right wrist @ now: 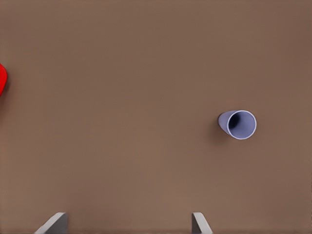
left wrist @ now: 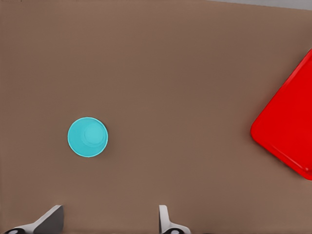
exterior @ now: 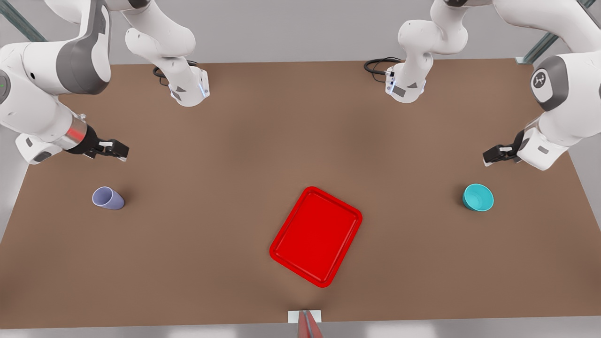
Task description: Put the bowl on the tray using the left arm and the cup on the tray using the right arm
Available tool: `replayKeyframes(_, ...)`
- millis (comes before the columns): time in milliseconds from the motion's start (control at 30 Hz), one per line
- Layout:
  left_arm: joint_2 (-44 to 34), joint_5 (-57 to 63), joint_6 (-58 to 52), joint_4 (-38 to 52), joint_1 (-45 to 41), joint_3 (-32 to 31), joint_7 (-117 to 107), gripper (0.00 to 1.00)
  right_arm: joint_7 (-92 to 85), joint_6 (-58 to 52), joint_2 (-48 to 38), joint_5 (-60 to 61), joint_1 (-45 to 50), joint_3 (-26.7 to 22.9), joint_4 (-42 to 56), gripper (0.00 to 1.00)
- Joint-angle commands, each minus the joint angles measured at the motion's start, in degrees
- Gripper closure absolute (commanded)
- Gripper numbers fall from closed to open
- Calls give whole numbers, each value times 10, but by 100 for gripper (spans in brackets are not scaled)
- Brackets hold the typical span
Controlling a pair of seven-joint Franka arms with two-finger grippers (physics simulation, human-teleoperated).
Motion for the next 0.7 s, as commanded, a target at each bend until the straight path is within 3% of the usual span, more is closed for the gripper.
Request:
replayKeyframes(0, 0, 5, 0, 0, 0, 0, 0, 0, 1, 0, 2, 0, 0, 0, 3, 0)
replayKeyframes(100, 9, 4, 0, 0, 5, 0, 4, 0, 0, 0, 5, -1, 1, 1, 3, 0)
replayKeyframes(167, 82, -48, 46, -1, 100, 1, 149, 0, -1, 2, 12, 0, -7, 1, 3, 0)
replayKeyframes(200, 117, -98, 106, -26, 142, 1, 235, 0, 10, 3, 30, -1, -12, 0, 10, 0)
replayKeyframes(233, 117, -139, 213, -135, 152, 1, 301, 0, 10, 5, 63, -3, -27, 0, 36, 0)
replayKeyframes(300, 133, -157, 300, -194, 156, 1, 359, 0, 1, 43, 83, -3, -31, 0, 37, 0)
replayKeyframes(467, 195, -215, 340, -199, 191, 1, 475, 0, 2, 110, 151, -8, -39, 0, 33, 0)
replayKeyframes(667, 243, -235, 360, -198, 218, 2, 526, 0, 0, 133, 166, -9, -30, 3, 30, 0)
